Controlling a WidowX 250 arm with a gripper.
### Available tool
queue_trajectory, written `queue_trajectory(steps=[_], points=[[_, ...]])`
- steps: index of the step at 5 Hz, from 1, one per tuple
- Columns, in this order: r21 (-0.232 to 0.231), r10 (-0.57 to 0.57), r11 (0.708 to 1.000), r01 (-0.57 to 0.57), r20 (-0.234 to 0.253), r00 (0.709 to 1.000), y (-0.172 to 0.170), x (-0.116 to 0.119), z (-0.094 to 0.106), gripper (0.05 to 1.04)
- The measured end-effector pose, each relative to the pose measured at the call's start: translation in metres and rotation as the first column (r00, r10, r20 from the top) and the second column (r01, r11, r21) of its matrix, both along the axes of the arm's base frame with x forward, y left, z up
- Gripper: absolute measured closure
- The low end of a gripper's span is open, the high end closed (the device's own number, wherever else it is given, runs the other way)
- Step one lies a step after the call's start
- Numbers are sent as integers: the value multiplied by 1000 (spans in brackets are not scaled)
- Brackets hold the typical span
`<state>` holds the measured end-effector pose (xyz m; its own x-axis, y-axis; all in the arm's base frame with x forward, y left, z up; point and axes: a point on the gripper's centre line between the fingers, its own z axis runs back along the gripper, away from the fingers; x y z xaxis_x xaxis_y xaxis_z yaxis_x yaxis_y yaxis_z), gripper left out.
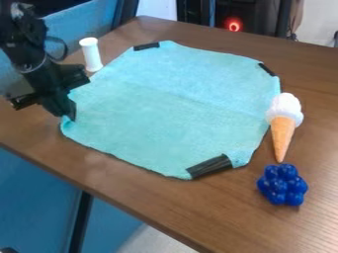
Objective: Fold the cloth from bottom left to top right
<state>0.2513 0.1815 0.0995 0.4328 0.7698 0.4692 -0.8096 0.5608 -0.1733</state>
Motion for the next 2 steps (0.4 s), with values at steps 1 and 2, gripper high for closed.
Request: queue_trajectory(steps=[1, 2], points=[[10, -14, 1000, 14, 26, 1000, -8, 18, 14, 1032], [7, -10, 1000, 9, 73, 997, -21, 43, 38, 1032]])
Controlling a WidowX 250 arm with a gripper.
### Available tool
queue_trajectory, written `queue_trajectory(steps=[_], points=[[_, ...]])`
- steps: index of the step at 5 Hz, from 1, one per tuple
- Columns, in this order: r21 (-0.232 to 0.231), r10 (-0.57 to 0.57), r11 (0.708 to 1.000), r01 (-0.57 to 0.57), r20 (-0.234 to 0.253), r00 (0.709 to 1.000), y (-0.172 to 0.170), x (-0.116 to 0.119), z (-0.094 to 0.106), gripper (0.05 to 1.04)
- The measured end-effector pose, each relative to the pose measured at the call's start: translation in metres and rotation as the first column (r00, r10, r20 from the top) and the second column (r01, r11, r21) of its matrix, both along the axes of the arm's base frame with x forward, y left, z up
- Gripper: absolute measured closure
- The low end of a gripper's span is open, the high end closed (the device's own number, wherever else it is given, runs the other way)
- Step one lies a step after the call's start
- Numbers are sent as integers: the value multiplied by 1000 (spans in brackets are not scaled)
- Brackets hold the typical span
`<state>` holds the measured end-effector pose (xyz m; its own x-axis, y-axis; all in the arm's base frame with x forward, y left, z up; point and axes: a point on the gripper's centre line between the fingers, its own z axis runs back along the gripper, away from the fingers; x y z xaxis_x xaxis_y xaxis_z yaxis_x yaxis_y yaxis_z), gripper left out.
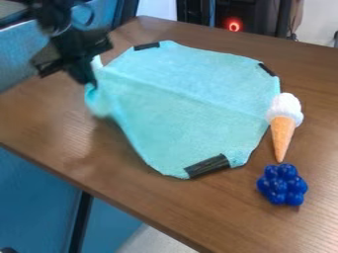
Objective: Fold the cloth from bottom left to top right
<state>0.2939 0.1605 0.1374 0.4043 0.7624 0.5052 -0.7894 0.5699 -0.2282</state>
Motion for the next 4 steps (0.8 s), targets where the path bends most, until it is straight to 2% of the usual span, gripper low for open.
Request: queue_trajectory(steps=[1, 2, 3, 4], points=[[-17, 33, 999, -33, 16, 999, -17, 31, 16, 1032], [-59, 32, 998, -30, 33, 999, -44, 63, 25, 1032], [-82, 30, 996, -27, 42, 999, -66, 91, 28, 1032], [-78, 28, 997, -25, 46, 999, -79, 109, 25, 1032]])
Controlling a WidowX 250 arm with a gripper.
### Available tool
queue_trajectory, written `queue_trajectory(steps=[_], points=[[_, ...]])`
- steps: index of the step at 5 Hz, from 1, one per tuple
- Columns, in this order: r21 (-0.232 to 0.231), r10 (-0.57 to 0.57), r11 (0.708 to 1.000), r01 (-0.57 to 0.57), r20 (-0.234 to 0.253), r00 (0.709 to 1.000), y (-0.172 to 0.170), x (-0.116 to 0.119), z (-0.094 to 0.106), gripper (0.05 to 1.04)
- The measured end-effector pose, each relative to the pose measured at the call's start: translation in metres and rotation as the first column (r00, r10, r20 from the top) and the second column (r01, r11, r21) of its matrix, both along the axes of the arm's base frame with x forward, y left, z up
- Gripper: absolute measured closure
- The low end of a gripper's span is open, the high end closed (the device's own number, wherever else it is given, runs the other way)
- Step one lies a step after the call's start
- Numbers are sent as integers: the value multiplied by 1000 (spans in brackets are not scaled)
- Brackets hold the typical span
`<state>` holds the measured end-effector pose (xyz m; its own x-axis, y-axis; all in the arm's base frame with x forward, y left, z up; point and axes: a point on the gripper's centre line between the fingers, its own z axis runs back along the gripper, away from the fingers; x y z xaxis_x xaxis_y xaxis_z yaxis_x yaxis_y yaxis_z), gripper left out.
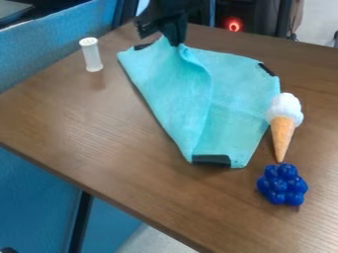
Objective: Fold the cloth from bottom left to top right
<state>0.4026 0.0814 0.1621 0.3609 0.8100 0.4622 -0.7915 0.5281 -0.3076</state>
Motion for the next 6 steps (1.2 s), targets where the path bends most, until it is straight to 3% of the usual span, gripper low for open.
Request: queue_trajectory(steps=[6], points=[[-19, -65, 998, 64, -43, 997, -61, 59, -24, 1032]])
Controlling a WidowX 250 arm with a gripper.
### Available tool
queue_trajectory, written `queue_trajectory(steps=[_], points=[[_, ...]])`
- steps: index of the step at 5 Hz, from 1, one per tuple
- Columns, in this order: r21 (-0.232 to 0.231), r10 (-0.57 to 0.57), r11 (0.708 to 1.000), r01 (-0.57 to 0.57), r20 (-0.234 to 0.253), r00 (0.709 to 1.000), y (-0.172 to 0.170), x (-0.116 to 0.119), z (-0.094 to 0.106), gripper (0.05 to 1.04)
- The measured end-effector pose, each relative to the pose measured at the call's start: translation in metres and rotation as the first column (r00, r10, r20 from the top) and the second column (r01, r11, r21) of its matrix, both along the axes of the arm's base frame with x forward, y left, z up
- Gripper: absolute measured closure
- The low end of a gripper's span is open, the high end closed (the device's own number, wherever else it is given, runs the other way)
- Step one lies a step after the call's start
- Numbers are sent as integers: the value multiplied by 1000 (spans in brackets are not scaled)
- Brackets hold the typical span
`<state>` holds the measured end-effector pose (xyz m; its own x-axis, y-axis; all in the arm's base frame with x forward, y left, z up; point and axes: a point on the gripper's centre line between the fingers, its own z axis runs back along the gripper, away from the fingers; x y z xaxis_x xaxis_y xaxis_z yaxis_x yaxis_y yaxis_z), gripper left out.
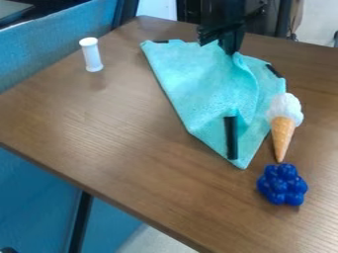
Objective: Fold the cloth from bottom left to top right
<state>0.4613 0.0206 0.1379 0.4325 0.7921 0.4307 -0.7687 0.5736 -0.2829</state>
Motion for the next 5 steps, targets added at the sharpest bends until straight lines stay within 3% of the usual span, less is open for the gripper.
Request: queue_trajectory(steps=[5], points=[[6, -33, 999, 33, -11, 999, -32, 32, -14, 1011]])
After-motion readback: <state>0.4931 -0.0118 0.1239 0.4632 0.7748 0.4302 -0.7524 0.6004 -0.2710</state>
